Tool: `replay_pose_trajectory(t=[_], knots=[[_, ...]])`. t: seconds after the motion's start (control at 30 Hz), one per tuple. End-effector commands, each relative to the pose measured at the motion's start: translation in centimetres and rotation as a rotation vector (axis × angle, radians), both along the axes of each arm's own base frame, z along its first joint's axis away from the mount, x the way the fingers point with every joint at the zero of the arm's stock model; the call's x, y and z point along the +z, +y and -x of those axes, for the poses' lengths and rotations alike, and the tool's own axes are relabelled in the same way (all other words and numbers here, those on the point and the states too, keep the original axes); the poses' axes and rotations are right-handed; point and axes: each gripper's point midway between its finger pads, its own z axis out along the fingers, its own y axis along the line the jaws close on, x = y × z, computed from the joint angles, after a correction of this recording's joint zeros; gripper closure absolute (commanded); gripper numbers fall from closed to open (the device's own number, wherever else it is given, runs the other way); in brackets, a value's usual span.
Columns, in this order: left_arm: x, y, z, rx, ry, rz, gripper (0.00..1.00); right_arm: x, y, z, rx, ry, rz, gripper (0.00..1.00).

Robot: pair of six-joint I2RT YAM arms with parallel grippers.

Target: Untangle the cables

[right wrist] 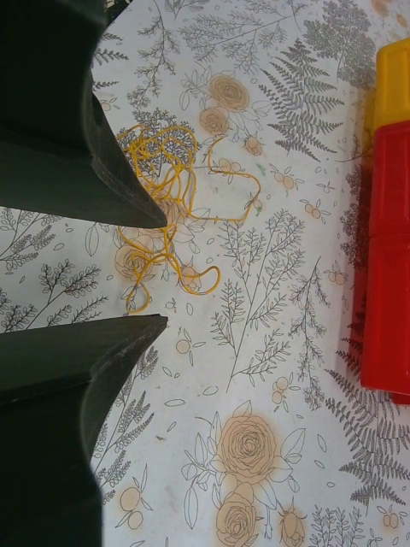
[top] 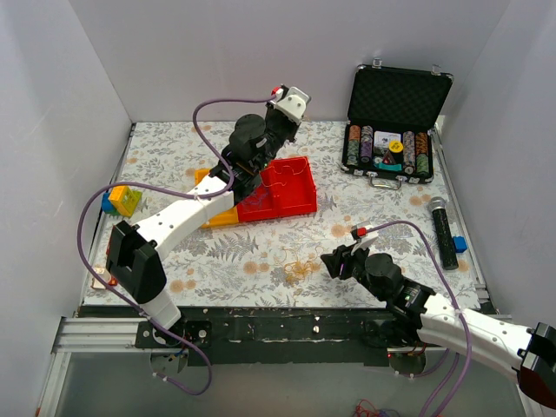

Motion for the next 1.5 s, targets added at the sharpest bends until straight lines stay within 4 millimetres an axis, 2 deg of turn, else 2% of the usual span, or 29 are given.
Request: replay_pose_trajectory(t=[0.0, 0.03, 0.27, 0.37, 0.47, 0.53, 0.67, 0.73, 0.8, 0.9, 1.1, 1.2, 1.27, 1.47], knots=[[3.6, 0.4, 1.1, -0.03, -0.064, 0.064, 1.0, 1.1, 0.1, -0.3, -0.014, -0.027, -0.033, 0.47], [3.8, 0.2, 1.3, -0.045, -0.068, 0.063, 1.0, 1.1, 0.2, -0.2, -0.006, -0.025, -0.035, 0.47], [8.8, -1.0, 3.4, -0.099, -0.182, 0.095, 1.0, 1.2, 0.5, -0.1, 0.006, -0.02, -0.039, 0.47], [9.4, -1.0, 4.3, -0.108, -0.219, 0.093, 1.0, 1.2, 0.6, -0.2, 0.007, -0.022, -0.039, 0.47], [7.9, -0.8, 4.4, -0.106, -0.183, 0.075, 1.0, 1.4, 0.6, -0.2, 0.006, -0.024, -0.039, 0.47], [6.3, -0.6, 4.2, -0.091, -0.151, 0.052, 1.0, 1.3, 0.6, -0.3, 0.004, -0.023, -0.036, 0.47], [1.7, 0.2, 4.1, -0.057, -0.112, -0.032, 1.0, 1.0, 0.6, -0.2, 0.007, -0.019, -0.029, 0.47], [0.0, 0.7, 4.0, -0.034, -0.088, -0.059, 1.0, 0.9, 0.5, -0.1, 0.007, -0.016, -0.028, 0.47], [-0.8, 1.3, 4.0, -0.015, -0.084, -0.071, 1.0, 0.7, 0.5, -0.1, 0.008, -0.013, -0.027, 0.47], [0.5, 1.7, 3.8, -0.006, -0.101, -0.039, 1.0, 0.6, 0.5, -0.1, 0.01, -0.01, -0.021, 0.47], [7.2, 1.0, 4.0, -0.039, -0.192, 0.059, 1.0, 0.8, 0.8, -0.1, 0.017, -0.008, -0.022, 0.47], [9.4, 1.0, 4.1, -0.046, -0.218, 0.091, 1.0, 1.0, 0.9, -0.2, 0.016, -0.01, -0.022, 0.48], [9.3, 1.0, 4.0, -0.038, -0.222, 0.094, 1.0, 1.1, 0.9, -0.2, 0.017, -0.012, -0.022, 0.48], [7.2, 1.5, 3.8, -0.018, -0.197, 0.07, 1.0, 1.2, 0.7, -0.3, 0.011, -0.017, -0.016, 0.48]])
